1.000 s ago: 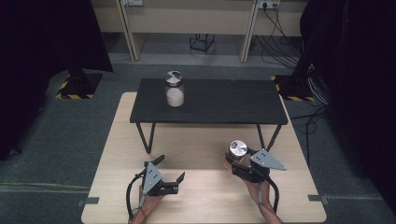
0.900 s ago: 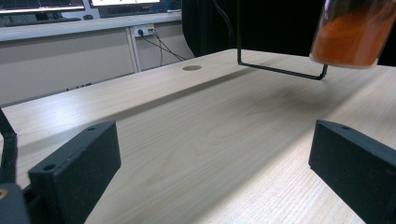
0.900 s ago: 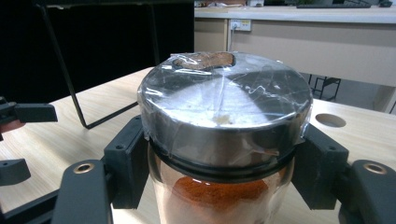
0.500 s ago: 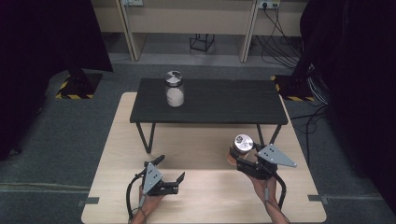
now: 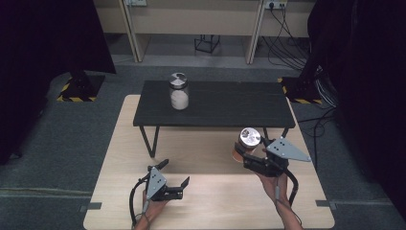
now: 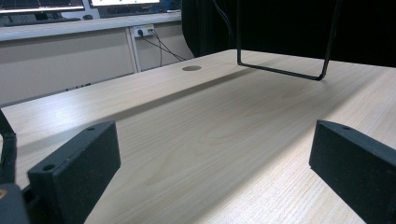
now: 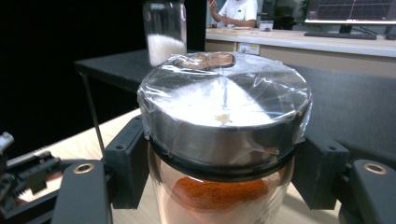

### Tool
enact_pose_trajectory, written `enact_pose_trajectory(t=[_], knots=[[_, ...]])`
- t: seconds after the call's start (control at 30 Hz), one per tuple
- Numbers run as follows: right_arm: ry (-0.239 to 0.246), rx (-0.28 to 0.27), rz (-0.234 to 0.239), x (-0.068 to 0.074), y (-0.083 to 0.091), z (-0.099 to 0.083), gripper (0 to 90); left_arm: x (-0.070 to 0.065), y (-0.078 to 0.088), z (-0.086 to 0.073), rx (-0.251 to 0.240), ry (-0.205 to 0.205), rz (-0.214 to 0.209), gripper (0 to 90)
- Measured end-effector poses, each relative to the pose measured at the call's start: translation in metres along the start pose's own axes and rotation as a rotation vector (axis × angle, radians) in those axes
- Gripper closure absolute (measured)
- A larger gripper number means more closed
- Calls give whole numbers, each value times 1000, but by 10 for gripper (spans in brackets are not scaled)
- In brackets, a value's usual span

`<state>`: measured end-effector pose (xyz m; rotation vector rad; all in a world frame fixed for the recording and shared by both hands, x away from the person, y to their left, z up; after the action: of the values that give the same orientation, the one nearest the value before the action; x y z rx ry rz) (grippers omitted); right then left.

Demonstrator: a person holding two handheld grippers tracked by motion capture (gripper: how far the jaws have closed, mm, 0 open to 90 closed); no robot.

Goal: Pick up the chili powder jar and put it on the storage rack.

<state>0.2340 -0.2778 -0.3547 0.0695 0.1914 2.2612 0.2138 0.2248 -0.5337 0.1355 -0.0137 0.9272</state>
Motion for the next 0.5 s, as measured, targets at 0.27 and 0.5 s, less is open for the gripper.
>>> enact_pose_trajectory(t=[0.27,0.5], knots=[[25,-17,12,1,-1,35,312,0,0,0,0,-2,-1,13],[-7,-1,22,-9,-8,63,312,0,0,0,0,-2,-1,13]])
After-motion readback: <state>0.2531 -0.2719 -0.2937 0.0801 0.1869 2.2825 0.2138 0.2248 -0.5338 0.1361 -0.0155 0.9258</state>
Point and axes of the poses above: each handheld gripper's, and its own axes: y roughly backward along the jaws, z roughly out of its top, x roughly to its left, the point moved 1 cm from there along -y, roughly forward along the jaws, and after that the axes turned 1 degree about -y, right-handed, at the moved point
